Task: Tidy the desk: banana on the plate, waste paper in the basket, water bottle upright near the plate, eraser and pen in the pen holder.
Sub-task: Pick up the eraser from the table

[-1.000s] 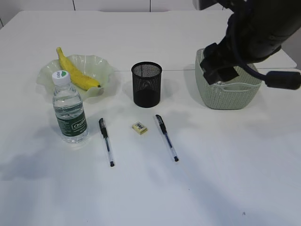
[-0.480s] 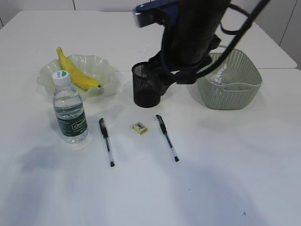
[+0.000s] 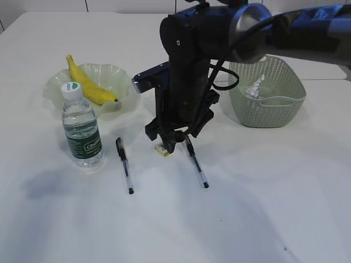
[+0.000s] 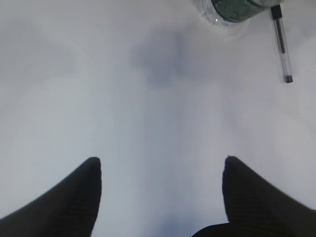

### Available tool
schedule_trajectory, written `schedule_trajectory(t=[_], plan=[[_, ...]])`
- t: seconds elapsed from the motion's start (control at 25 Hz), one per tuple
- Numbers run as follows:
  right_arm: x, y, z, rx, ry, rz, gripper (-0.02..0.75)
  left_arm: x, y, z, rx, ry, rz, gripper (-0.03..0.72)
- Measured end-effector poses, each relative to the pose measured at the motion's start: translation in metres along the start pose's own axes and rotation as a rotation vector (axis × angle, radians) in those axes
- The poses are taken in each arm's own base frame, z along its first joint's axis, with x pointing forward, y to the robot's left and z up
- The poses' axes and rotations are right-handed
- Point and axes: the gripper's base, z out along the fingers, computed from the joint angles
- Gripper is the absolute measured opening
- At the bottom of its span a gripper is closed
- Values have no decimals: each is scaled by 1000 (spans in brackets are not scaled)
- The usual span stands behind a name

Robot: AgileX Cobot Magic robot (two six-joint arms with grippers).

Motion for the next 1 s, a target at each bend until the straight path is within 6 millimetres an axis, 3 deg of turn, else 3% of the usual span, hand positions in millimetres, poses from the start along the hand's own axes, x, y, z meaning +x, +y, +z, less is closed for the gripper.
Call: schedule_trajectory(t=[1.0], plan=[[-30,7,45,-45,-93,-85,496,-1,0,0,0,-5,0,534]])
